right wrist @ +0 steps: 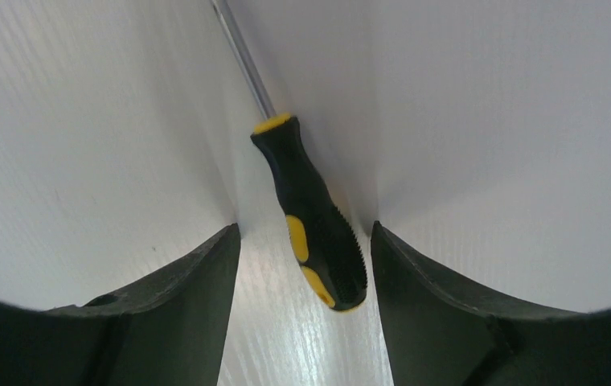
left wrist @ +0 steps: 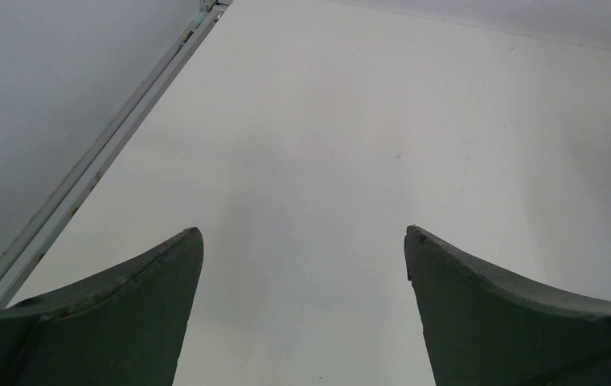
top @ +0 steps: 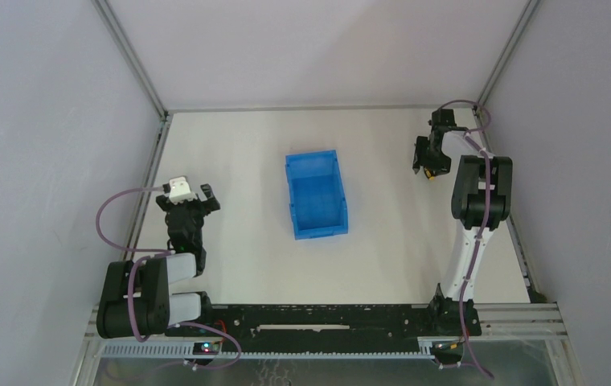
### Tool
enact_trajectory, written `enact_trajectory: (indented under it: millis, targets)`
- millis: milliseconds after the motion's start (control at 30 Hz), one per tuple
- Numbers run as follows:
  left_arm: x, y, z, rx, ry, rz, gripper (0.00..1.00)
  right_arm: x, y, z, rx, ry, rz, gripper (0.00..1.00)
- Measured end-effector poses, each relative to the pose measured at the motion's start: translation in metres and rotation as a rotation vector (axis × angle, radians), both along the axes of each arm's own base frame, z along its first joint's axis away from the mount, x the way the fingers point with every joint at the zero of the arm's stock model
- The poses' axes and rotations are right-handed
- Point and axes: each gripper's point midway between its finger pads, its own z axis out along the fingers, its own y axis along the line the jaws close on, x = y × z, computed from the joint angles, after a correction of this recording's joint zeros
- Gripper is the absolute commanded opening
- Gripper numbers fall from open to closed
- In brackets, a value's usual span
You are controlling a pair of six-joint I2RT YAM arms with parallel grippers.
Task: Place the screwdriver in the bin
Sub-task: Pick up the screwdriver from the center of the board.
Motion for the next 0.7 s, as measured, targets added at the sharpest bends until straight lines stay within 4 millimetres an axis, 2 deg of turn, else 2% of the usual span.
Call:
enact_trajectory:
  millis: [100, 233, 367, 500, 700]
  targets:
    - [0.0, 0.0, 0.0, 0.0, 0.0, 0.0, 1.0, 0.005, -0.002, 0.001, -0.007, -0.005, -0.004, 0.68]
    - [0.0, 0.0, 0.0, 0.0, 0.0, 0.0, 1.0, 0.006, -0.003, 0.0, -0.013, 0.0, -0.006, 0.56]
    - [0.0, 0.0, 0.0, 0.0, 0.0, 0.0, 1.0, 0.013, -0.001, 0.0, -0.003, 0.009, 0.003, 0.33]
    - [0.0, 0.0, 0.0, 0.0, 0.0, 0.0, 1.0, 0.014, 0.0, 0.0, -0.002, 0.013, 0.015, 0.23]
    - [0.0, 0.0, 0.0, 0.0, 0.0, 0.0, 1.0, 0.014, 0.001, 0.001, 0.0, 0.013, 0.017, 0.17]
